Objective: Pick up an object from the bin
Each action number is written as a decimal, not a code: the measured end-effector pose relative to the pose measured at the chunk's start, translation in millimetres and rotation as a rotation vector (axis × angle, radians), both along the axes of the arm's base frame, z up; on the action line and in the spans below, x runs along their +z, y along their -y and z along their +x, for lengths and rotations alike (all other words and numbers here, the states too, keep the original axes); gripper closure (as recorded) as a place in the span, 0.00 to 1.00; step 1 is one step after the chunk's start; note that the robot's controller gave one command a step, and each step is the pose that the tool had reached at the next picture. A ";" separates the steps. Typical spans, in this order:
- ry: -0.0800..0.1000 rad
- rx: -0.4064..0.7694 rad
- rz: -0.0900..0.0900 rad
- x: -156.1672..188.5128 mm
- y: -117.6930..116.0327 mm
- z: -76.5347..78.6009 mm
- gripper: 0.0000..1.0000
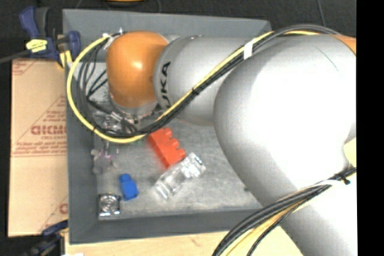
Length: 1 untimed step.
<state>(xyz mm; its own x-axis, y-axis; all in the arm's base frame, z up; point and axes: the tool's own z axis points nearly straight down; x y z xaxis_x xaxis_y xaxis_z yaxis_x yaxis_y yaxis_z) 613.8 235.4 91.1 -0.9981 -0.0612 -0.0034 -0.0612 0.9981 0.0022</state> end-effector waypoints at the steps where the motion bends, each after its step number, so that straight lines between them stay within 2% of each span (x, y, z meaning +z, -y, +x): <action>1: 0.009 0.088 0.000 154.5 6.7 -9.2 1.00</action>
Offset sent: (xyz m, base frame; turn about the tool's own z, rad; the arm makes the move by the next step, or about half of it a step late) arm -0.0119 -0.0062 0.1474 -0.0888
